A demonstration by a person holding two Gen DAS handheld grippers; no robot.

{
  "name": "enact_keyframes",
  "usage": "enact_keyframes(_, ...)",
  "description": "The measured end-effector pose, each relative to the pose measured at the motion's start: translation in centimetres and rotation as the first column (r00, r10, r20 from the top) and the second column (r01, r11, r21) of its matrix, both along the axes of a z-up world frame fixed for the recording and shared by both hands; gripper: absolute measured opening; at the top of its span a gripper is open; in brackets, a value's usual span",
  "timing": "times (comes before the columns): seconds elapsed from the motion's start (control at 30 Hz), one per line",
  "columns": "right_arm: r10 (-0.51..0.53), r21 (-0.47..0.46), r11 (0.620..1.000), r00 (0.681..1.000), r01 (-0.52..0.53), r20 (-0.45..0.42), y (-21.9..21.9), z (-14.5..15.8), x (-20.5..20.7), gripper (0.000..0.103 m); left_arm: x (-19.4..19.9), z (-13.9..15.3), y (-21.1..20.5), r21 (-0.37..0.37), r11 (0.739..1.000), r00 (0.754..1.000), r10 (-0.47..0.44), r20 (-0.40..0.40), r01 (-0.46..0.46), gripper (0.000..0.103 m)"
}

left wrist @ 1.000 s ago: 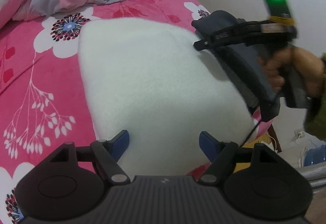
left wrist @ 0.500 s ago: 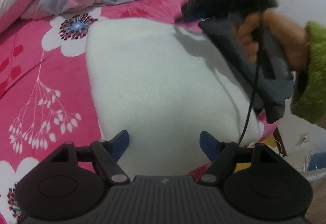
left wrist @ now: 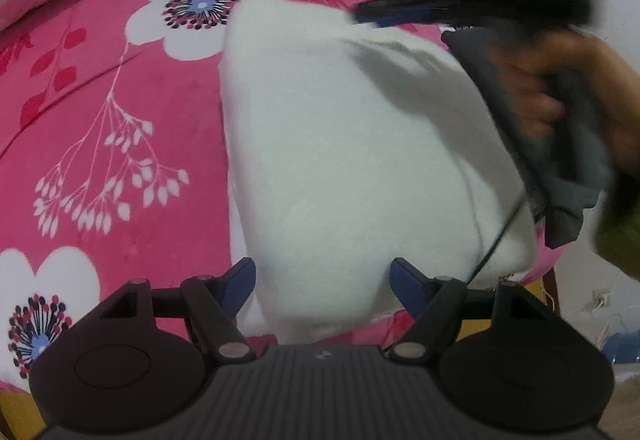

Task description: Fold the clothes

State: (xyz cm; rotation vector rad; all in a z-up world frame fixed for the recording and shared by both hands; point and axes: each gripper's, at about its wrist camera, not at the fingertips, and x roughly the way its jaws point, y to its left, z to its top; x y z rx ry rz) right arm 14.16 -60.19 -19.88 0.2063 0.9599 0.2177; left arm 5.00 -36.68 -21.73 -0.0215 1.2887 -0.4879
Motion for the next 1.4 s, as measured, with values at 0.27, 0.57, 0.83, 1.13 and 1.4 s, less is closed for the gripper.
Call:
enact_keyframes(0.27,0.056,-0.022,0.998,0.997,-0.057,-0.054,-1.0,1.8,-10.8,0.020,0.9,-0.3,0.0,0.026,0.998,0.999,-0.051,0.016,0.051,0.075)
enact_keyframes(0.57,-0.128,-0.069,0.991,0.965,0.115,-0.227,1.2,2.0,-17.5,0.021,-1.0,4.0,1.6,0.056,0.995,0.990,-0.090,0.108,0.084,0.075)
enact_keyframes(0.83,-0.227,-0.036,0.974,0.960,0.224,-0.165,5.3,8.7,-22.2,0.049,-4.6,10.8,4.9,0.053,0.997,0.975,-0.059,0.216,0.048,0.082)
enact_keyframes(1.13,-0.263,-0.095,0.962,0.962,0.255,-0.080,8.7,14.7,-26.0,0.084,-6.7,16.1,7.9,-0.014,0.999,0.946,0.051,0.320,-0.050,0.093)
enact_keyframes(1.4,-0.302,-0.102,0.950,0.952,0.296,-0.049,8.8,16.4,-26.8,0.093,-8.3,18.7,8.6,-0.006,0.995,0.931,0.096,0.352,-0.101,0.095)
